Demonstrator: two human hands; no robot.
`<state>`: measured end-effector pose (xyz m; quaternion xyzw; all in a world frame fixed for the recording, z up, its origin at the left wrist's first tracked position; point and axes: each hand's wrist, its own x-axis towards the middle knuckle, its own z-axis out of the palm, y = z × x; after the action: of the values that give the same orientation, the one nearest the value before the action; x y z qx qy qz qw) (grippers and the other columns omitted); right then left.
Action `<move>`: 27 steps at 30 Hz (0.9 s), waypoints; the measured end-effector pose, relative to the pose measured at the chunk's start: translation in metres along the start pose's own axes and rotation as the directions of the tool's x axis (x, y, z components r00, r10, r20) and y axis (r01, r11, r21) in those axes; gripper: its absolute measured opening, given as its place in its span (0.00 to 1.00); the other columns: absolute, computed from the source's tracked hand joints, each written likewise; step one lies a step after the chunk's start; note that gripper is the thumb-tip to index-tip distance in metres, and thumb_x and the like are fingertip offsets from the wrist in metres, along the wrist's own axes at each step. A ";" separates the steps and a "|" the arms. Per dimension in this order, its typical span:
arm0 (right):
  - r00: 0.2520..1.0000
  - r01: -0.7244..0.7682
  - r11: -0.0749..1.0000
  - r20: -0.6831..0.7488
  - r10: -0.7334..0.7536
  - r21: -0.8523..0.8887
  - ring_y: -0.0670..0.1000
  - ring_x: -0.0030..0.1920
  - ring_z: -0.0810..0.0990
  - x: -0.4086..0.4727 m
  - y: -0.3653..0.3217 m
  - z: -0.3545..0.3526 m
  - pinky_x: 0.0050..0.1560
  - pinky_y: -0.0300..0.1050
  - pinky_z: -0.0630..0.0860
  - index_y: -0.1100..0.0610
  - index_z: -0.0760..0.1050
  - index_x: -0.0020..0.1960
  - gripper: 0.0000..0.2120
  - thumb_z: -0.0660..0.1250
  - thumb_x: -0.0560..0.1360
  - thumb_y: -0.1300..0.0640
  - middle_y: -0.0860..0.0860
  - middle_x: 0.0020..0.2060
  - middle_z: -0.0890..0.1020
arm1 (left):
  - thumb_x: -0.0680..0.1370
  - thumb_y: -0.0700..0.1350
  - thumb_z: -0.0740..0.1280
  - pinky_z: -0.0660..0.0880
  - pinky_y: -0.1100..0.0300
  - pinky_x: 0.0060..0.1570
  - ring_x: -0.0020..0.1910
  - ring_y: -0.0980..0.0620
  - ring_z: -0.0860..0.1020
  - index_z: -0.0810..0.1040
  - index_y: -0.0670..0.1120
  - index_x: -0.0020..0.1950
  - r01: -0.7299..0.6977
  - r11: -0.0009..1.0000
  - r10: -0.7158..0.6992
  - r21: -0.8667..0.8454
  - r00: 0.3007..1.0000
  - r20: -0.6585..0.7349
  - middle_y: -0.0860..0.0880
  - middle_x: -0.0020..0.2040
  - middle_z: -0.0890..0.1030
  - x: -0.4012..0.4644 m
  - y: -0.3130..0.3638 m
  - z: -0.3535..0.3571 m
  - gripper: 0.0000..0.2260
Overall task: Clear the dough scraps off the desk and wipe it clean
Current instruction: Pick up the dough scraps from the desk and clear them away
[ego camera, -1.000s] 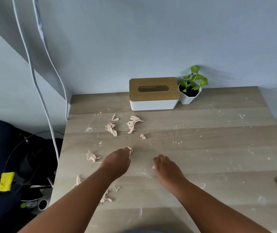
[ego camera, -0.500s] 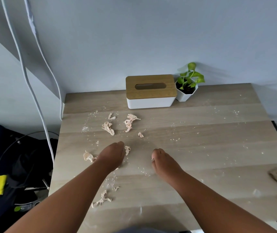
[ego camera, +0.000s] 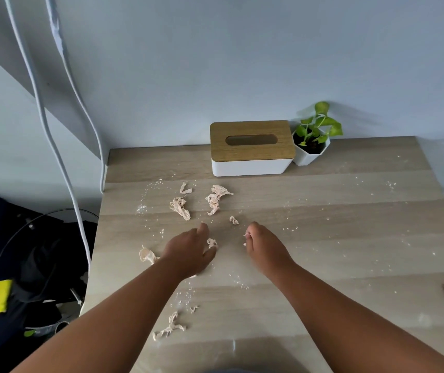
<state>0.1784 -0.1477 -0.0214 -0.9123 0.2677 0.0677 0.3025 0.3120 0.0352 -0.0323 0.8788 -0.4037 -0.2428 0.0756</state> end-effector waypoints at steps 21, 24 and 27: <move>0.996 0.084 0.960 0.039 -0.076 -0.268 0.58 0.53 0.77 0.051 -0.025 0.021 0.45 0.50 0.75 0.59 0.70 0.60 0.11 0.59 0.84 0.52 0.56 0.54 0.75 | 0.80 0.48 0.61 0.72 0.52 0.42 0.47 0.36 0.80 0.74 0.45 0.52 0.073 0.995 -0.080 -0.069 0.991 -0.103 0.40 0.48 0.81 0.017 -0.055 -0.041 0.08; 0.996 0.088 0.951 0.051 -0.076 -0.297 0.58 0.54 0.77 0.049 -0.029 0.022 0.46 0.51 0.75 0.60 0.70 0.60 0.09 0.55 0.85 0.56 0.56 0.56 0.75 | 0.81 0.49 0.59 0.68 0.53 0.40 0.45 0.36 0.80 0.67 0.49 0.46 0.113 0.991 -0.121 -0.072 0.985 -0.125 0.40 0.45 0.80 0.026 -0.069 -0.053 0.07; 0.998 0.054 0.971 0.023 -0.050 -0.234 0.58 0.52 0.76 0.047 -0.032 0.019 0.46 0.50 0.74 0.61 0.70 0.58 0.08 0.56 0.82 0.62 0.57 0.54 0.75 | 0.82 0.46 0.59 0.73 0.49 0.43 0.47 0.34 0.80 0.69 0.45 0.51 0.155 0.986 -0.162 -0.056 0.976 -0.149 0.38 0.48 0.80 0.035 -0.075 -0.056 0.05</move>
<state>0.2358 -0.1356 -0.0335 -0.9477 0.2312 0.0987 0.1967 0.4094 0.0558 -0.0209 0.9223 -0.3200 -0.1886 0.1063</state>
